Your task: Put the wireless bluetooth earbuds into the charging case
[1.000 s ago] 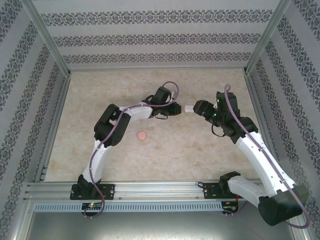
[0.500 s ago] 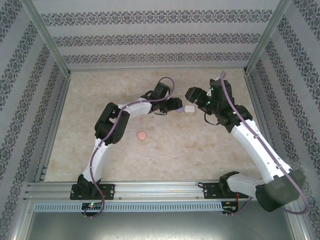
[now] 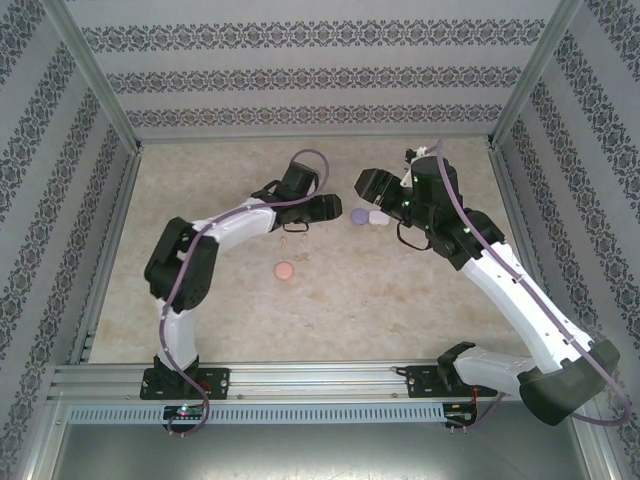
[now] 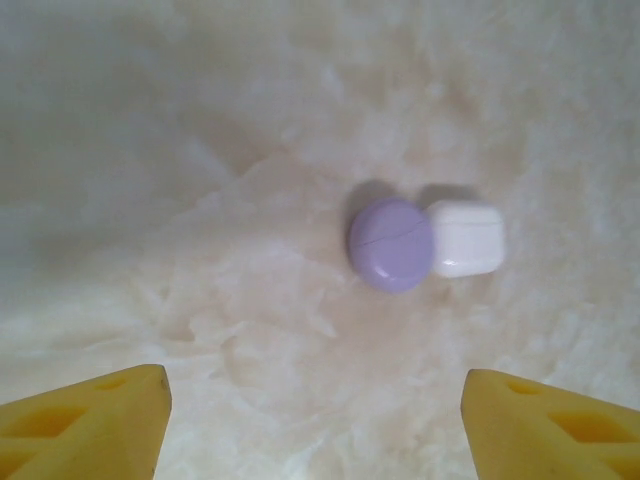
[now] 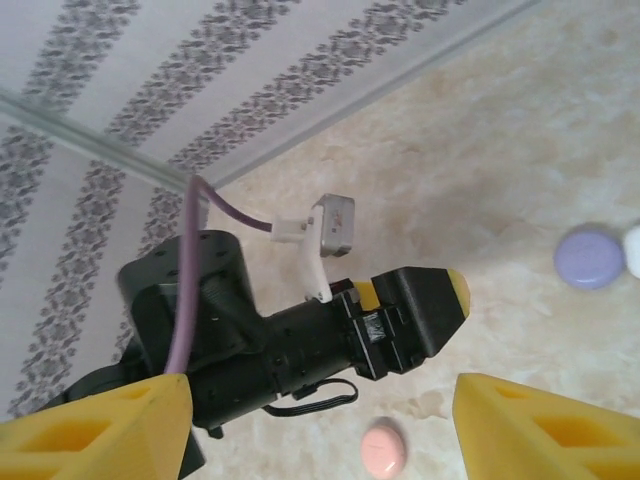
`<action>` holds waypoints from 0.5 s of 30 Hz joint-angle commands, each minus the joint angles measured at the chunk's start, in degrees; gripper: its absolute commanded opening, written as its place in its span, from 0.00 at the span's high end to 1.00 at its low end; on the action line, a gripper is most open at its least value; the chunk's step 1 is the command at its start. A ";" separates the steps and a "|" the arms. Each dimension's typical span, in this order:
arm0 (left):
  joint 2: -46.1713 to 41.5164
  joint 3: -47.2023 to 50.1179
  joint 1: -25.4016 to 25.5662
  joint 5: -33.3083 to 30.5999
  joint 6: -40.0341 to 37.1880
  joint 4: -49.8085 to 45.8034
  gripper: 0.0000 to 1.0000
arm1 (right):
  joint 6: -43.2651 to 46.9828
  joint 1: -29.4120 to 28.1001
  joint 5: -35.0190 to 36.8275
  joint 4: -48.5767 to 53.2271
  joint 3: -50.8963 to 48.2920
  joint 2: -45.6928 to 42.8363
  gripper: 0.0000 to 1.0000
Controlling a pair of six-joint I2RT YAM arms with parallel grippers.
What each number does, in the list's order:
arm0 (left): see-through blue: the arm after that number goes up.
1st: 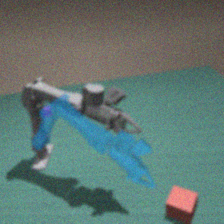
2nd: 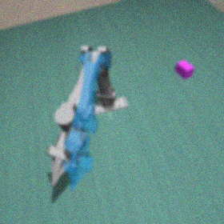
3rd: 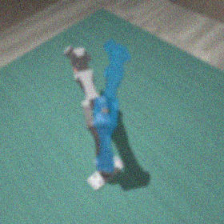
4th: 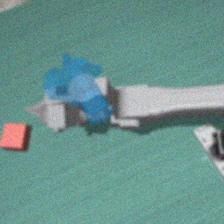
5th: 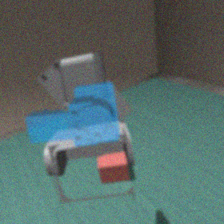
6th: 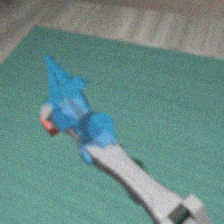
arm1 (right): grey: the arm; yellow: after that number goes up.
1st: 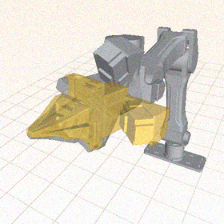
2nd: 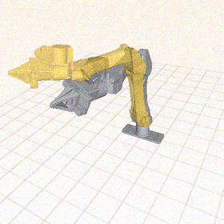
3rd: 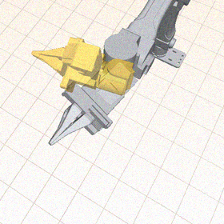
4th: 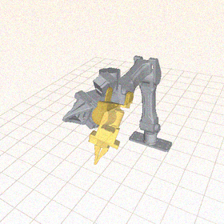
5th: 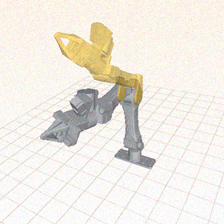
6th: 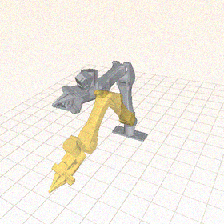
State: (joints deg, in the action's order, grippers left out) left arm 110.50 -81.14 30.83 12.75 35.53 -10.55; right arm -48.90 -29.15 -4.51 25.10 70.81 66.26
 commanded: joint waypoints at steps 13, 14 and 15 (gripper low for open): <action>-28.13 21.77 -8.36 -16.17 -3.12 6.30 0.00 | 1.09 -13.45 9.68 6.65 14.02 10.32 0.35; -29.77 22.96 -8.89 -17.22 -3.27 6.46 0.01 | 0.91 -13.82 9.82 6.31 13.40 11.28 0.34; -31.74 24.27 -9.60 -18.38 -3.44 6.50 0.01 | 0.09 -14.07 9.34 6.27 12.80 12.50 0.34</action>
State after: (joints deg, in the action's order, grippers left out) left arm 83.46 -58.67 22.59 -1.28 32.51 -6.72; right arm -47.86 -42.28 3.64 28.75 85.27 75.96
